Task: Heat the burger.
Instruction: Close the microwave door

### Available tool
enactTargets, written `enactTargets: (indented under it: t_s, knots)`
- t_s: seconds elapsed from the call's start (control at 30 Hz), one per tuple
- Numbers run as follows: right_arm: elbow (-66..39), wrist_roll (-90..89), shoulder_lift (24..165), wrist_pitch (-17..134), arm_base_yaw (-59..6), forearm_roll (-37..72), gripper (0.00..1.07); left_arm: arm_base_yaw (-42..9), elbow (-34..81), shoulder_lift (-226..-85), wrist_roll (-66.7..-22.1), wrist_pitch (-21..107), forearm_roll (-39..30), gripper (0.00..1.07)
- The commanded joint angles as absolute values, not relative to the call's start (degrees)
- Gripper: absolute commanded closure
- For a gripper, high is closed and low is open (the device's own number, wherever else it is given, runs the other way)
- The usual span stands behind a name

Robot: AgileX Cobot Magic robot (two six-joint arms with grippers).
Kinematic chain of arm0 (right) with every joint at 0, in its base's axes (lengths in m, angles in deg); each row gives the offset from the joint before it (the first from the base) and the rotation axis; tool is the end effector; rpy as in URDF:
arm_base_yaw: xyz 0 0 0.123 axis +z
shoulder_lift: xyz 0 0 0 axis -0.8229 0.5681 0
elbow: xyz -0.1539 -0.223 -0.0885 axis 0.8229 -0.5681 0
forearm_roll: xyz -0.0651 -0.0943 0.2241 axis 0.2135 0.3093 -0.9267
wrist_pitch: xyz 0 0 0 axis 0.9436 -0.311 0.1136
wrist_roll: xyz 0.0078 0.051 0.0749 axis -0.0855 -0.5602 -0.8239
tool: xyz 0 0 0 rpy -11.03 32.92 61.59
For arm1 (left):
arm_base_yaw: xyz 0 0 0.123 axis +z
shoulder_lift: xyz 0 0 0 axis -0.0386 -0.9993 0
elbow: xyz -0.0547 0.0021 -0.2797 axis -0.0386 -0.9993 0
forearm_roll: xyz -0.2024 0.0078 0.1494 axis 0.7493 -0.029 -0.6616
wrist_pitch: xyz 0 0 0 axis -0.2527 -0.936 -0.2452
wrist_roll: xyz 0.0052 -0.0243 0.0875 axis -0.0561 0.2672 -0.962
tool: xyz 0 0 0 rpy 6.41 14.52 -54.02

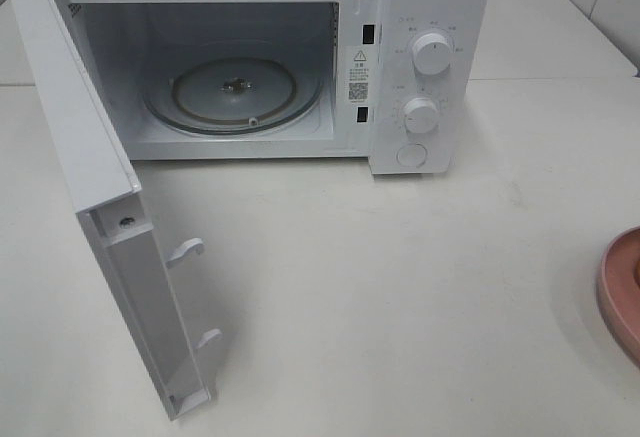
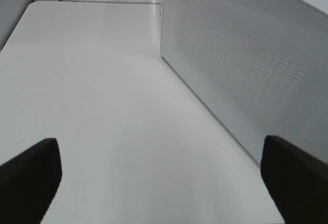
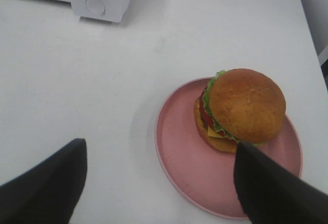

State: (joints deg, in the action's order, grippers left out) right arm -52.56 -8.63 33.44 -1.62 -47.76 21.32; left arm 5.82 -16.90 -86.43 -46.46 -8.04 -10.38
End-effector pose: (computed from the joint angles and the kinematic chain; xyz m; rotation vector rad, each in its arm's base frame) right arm 0.0193 -0.0025 0.2821 -0.0764 2.1029 0.0403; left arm -0.0091 -0.0128 0.2824 0.0513 2.0306 -0.0778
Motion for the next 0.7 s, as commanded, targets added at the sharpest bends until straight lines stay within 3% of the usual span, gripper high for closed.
enactTargets:
  t_s: [0.03, 0.7]
  knots:
    - [-52.7, -8.1, 28.6, -1.9, -49.8, 21.1, 0.31, 5.6, -17.1, -85.5, -46.1, -7.6, -10.3, 0.09]
    - [-52.7, -7.8, 24.2, -1.9, -51.9, 21.1, 0.31, 5.6, -17.1, -85.5, -46.1, -7.6, -10.4, 0.09]
